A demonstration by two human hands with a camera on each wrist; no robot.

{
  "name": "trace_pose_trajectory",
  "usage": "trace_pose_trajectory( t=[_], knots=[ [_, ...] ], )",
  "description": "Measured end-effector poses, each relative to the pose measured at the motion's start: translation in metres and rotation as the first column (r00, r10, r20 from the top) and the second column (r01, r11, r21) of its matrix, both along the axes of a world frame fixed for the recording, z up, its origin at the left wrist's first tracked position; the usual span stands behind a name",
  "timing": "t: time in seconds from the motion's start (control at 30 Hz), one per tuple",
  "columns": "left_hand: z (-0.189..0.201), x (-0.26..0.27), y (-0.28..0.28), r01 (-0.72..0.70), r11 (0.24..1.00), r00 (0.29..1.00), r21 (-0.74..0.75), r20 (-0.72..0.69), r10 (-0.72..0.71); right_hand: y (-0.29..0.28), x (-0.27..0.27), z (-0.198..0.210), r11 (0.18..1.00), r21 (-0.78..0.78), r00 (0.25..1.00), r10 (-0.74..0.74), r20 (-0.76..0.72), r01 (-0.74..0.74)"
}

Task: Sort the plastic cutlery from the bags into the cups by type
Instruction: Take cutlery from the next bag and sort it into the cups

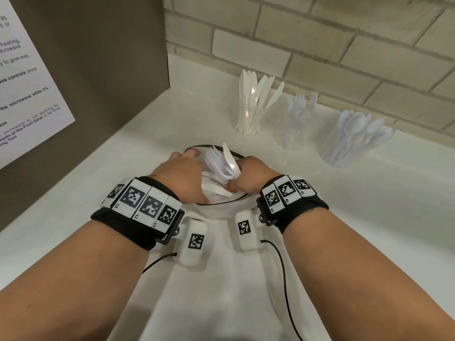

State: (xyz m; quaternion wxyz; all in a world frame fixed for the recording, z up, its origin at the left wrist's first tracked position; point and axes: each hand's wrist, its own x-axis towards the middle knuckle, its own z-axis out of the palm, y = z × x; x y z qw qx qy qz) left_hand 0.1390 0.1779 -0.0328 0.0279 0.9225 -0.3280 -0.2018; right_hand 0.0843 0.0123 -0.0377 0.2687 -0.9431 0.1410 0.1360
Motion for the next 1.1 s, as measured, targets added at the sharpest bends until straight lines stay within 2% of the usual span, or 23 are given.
trace_pose_trajectory(
  t=[0.1, 0.2, 0.33, 0.6, 0.7, 0.83, 1.1],
  knots=[
    [0.003, 0.003, 0.001, 0.005, 0.999, 0.999, 0.051, -0.032, -0.004, 0.0, -0.001, -0.001, 0.998, 0.054, 0.999, -0.02, 0.026, 0.018],
    [0.004, 0.004, -0.001, -0.003, 0.996, 1.0, 0.084, -0.022, 0.005, -0.003, 0.001, 0.002, 1.0, 0.018, 1.0, 0.0, -0.011, 0.0],
    [0.001, 0.006, -0.003, -0.034, 0.997, 0.999, 0.064, -0.037, 0.036, -0.011, 0.002, 0.007, 0.998, 0.057, 0.998, 0.023, -0.057, -0.019],
    [-0.007, 0.005, -0.001, -0.041, 0.999, 0.998, 0.009, -0.04, 0.042, -0.007, -0.001, 0.0, 0.988, 0.148, 0.992, -0.065, 0.106, 0.049],
    [-0.004, 0.006, 0.001, -0.033, 0.999, 0.999, 0.009, -0.031, 0.033, -0.007, -0.003, 0.003, 0.982, 0.18, 0.99, -0.079, 0.113, 0.058],
    [-0.007, 0.007, 0.004, -0.03, 0.998, 0.999, -0.055, -0.038, 0.028, 0.0, -0.005, 0.003, 0.994, 0.097, 0.999, 0.054, 0.001, -0.054],
    [-0.005, 0.009, 0.003, -0.065, 0.99, 0.995, -0.124, -0.079, 0.055, 0.012, 0.0, -0.007, 0.995, 0.091, 0.999, 0.026, 0.025, -0.028]
  ],
)
